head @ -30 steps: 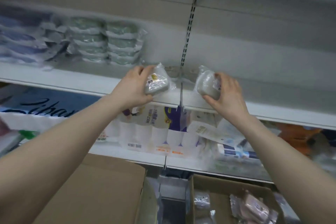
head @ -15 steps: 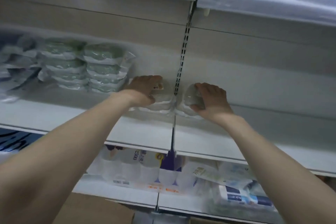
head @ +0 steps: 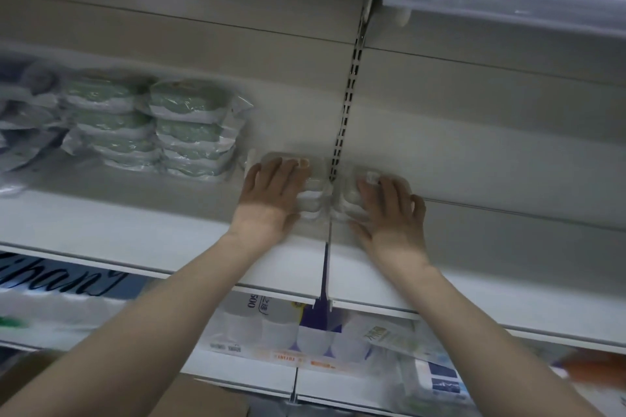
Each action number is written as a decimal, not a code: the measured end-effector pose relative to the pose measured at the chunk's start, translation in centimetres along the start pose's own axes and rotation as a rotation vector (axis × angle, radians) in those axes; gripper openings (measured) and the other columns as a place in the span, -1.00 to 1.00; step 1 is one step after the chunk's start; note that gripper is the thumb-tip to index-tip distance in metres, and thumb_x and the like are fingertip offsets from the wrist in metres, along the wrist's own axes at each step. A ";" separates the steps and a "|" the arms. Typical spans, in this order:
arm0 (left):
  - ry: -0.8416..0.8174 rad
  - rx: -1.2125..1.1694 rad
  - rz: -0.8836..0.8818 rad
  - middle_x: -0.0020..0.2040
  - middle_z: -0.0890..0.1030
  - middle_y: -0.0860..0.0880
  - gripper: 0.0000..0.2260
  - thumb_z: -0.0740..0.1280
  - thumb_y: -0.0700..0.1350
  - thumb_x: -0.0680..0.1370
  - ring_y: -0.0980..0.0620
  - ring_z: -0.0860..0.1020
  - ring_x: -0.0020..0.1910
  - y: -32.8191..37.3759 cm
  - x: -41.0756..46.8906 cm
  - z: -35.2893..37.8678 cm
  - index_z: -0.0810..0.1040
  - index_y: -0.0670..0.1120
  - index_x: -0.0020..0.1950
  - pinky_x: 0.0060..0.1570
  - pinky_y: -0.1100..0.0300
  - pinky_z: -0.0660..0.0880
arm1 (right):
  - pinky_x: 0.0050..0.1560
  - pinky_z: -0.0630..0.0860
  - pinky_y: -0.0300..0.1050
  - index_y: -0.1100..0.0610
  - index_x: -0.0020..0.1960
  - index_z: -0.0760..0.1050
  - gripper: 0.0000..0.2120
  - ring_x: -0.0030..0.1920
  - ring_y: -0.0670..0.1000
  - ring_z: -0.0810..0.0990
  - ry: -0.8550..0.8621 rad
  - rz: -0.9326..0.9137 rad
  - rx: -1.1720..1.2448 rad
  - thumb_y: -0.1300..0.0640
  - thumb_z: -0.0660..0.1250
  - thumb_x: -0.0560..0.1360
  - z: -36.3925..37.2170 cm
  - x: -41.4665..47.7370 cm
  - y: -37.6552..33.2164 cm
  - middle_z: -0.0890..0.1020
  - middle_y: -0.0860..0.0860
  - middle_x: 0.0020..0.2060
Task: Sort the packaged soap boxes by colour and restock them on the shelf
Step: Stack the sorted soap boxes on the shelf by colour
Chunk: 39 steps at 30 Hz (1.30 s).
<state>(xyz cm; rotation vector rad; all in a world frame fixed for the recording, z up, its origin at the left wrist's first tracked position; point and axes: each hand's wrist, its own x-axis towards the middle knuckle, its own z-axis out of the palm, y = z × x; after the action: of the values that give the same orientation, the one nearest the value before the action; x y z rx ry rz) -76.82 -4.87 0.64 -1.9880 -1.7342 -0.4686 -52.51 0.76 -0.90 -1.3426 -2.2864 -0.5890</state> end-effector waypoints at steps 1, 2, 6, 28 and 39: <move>-0.008 0.015 -0.002 0.37 0.40 -0.11 -0.25 0.50 -0.02 0.29 -0.23 0.35 0.34 0.0 0.3 0.2 0.35 -0.08 0.44 0.33 -0.16 0.26 | 0.23 0.32 0.28 0.01 0.50 0.27 -0.24 0.36 0.26 0.34 -0.031 -0.012 -0.030 -0.18 0.39 0.38 0.0 0.3 -0.1 0.37 0.19 0.37; -0.010 0.028 -0.012 0.36 0.41 -0.11 -0.23 0.53 -0.02 0.27 -0.23 0.35 0.33 0.0 0.6 0.4 0.36 -0.08 0.44 0.33 -0.16 0.26 | 0.23 0.30 0.29 0.01 0.51 0.26 -0.16 0.36 0.24 0.31 -0.057 -0.019 -0.069 -0.14 0.47 0.31 0.1 0.7 -0.2 0.35 0.19 0.37; -0.017 0.038 -0.054 0.33 0.42 -0.11 -0.20 0.59 -0.02 0.22 -0.22 0.36 0.31 0.3 2.0 1.1 0.38 -0.06 0.41 0.34 -0.17 0.27 | 0.24 0.26 0.27 0.00 0.53 0.19 -0.13 0.35 0.24 0.34 -0.107 0.003 -0.193 0.03 0.47 0.29 0.8 2.5 -0.7 0.35 0.20 0.37; 0.083 0.055 0.051 0.37 0.43 -0.20 -0.18 0.60 -0.08 0.23 -0.27 0.37 0.37 1.2 -0.2 -1.6 0.37 -0.12 0.45 0.39 -0.22 0.26 | 0.37 0.16 0.30 0.08 0.49 0.33 -0.14 0.41 0.28 0.31 0.040 -0.054 -0.130 0.00 0.57 0.26 -1.5 0.6 -0.9 0.37 0.21 0.41; 0.134 -0.047 0.132 0.36 0.42 -0.19 -0.30 0.52 -0.01 0.36 -0.22 0.34 0.38 7.0 -8.6 -7.6 0.35 -0.10 0.44 0.44 -0.16 0.16 | 0.38 0.25 0.27 0.12 0.54 0.18 -0.30 0.42 0.30 0.32 0.029 -0.054 -0.172 -0.07 0.33 0.50 -10.2 -10.7 -1.8 0.38 0.24 0.39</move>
<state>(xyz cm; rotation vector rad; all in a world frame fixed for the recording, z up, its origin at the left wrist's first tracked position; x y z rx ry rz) -70.89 -16.92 1.58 -2.0383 -1.5138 -0.5876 -47.85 -13.24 1.31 -1.3429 -2.2992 -0.8338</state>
